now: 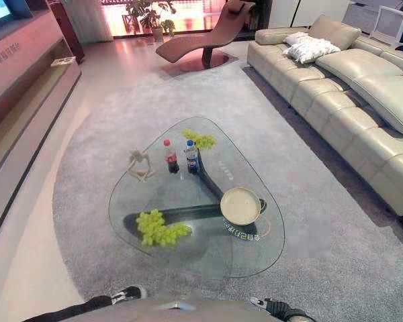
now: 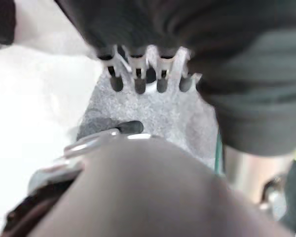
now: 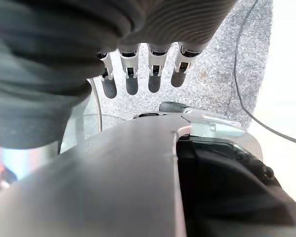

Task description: Pick up fruits into the plate

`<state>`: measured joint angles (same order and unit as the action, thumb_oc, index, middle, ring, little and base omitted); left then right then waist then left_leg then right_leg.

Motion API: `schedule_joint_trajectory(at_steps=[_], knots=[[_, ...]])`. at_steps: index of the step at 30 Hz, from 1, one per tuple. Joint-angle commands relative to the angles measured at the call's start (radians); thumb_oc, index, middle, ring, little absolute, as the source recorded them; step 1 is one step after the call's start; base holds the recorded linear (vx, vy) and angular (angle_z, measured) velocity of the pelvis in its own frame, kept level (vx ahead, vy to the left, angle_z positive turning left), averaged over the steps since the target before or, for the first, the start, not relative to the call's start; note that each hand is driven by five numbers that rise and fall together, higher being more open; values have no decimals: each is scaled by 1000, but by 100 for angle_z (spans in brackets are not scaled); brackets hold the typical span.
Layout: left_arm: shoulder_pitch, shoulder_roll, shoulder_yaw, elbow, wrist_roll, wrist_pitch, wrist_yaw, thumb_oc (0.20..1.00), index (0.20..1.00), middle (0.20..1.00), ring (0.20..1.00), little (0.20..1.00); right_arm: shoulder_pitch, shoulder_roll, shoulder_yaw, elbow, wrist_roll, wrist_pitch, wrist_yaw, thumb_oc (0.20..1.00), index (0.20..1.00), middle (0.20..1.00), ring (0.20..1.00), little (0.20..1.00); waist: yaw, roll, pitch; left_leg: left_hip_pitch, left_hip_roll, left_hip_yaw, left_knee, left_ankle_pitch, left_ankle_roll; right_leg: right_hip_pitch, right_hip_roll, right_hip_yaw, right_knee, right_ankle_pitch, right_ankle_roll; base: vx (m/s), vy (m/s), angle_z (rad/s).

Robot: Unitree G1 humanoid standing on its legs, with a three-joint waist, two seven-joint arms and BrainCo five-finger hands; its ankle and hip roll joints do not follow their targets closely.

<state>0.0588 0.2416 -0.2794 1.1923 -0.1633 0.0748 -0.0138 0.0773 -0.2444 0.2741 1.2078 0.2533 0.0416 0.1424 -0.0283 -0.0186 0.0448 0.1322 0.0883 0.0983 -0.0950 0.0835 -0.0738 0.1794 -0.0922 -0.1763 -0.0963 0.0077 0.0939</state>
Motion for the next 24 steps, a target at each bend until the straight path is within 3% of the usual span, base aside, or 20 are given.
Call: schedule_joint_trajectory(at_steps=[1, 8, 19, 24], knots=[[-86, -7, -28, 56, 50, -30, 52, 1000, 1000, 1000, 1000, 1000, -88, 40, -11, 47, 6, -20, 18, 1000, 1000, 1000, 1000, 1000, 14, -5, 80, 62, -54, 34, 14, -132, 64, -12, 1, -11, 65, -12, 1, -135, -136, -53], [-91, 7, -28, 68, 135, -5, 134, 1000, 1000, 1000, 1000, 1000, -94, 36, -1, 50, 19, -15, 17, 1000, 1000, 1000, 1000, 1000, 13, -3, 87, 60, -55, 33, 15, -132, 63, -14, 1, -8, 68, -14, 1, 30, 10, 0], [-169, 85, -96, 4, 243, -102, 211, 1000, 1000, 1000, 1000, 1000, -130, -31, 6, 36, 25, -6, 48, 1000, 1000, 1000, 1000, 1000, -7, 17, 127, 27, -51, 46, 19, -120, 63, -59, 5, 12, 88, -17, -1, 7, 28, -3], [-214, 132, -122, -41, 317, -116, 245, 1000, 1000, 1000, 1000, 1000, -152, -70, 1, 26, 43, -8, 63, 1000, 1000, 1000, 1000, 1000, -13, 33, 145, -6, -50, 41, 21, -106, 63, -96, 13, 24, 101, -19, -9, -35, 48, -6]])
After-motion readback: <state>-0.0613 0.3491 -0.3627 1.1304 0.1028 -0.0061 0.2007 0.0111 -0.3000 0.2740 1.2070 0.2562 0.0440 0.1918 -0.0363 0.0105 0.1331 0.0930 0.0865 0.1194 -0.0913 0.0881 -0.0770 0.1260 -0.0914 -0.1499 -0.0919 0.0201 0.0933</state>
